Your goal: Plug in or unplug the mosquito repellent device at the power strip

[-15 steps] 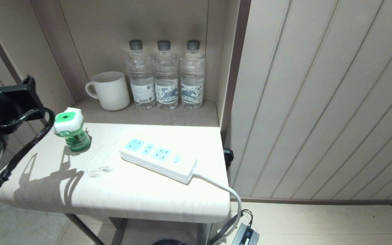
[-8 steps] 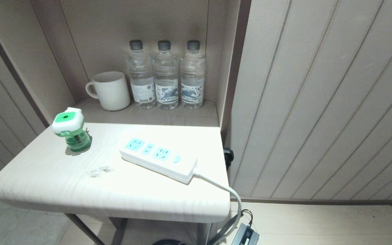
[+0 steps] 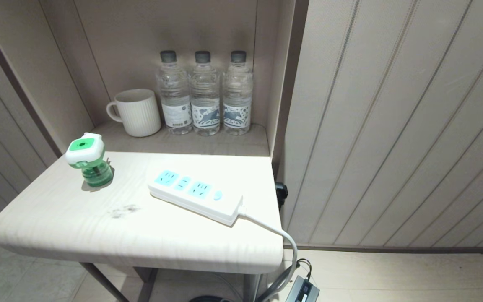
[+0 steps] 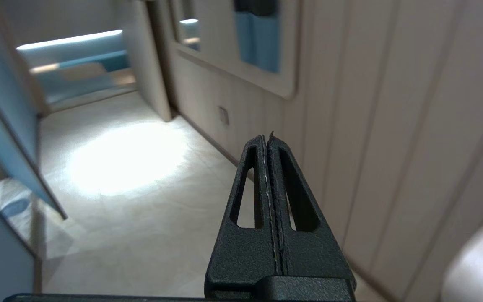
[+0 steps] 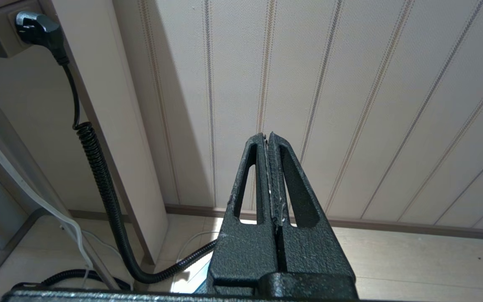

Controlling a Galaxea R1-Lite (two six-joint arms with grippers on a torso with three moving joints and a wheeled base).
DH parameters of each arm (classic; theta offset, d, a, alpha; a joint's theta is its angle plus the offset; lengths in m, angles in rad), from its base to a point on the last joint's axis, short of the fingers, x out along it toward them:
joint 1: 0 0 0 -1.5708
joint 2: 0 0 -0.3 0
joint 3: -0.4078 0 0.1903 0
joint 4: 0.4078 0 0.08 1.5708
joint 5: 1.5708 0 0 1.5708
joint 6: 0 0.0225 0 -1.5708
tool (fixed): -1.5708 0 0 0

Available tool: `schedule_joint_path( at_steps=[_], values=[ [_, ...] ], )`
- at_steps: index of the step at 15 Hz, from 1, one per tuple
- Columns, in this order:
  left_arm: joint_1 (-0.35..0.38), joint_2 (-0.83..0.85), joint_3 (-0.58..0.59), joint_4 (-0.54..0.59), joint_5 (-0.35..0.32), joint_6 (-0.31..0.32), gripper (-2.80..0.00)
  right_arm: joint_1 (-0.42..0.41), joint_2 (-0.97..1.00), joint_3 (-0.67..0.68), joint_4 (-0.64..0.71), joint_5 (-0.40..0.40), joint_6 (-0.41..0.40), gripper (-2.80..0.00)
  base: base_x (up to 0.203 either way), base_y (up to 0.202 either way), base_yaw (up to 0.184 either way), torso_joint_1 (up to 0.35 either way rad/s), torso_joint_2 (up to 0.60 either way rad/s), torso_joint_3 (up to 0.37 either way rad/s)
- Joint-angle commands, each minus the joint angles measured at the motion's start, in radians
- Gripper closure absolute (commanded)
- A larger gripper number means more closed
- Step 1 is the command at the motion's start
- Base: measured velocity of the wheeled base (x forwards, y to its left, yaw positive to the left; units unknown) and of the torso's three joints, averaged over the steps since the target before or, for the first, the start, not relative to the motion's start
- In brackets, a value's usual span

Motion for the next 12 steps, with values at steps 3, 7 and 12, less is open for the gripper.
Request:
schedule_joint_path(
  at_steps=[3, 7, 12],
  values=[
    [0.074, -0.164, 0.235, 0.024, -0.234, -0.066, 0.00, 0.000, 0.000, 0.000, -0.001, 0.001, 0.000, 0.00, 0.000, 0.000, 0.000, 0.000, 0.00, 0.000],
    [0.082, -0.210, 0.502, -0.006, -0.448, -0.167, 0.00, 0.001, 0.000, 0.000, -0.001, -0.001, -0.001, 0.00, 0.000, 0.000, 0.000, 0.000, 0.00, 0.000],
    [0.081, -0.381, 0.566, -0.053, -0.953, -0.178, 0.00, 0.001, 0.000, 0.000, -0.001, 0.001, 0.001, 0.00, 0.000, 0.000, 0.000, 0.000, 0.00, 0.000]
  ],
)
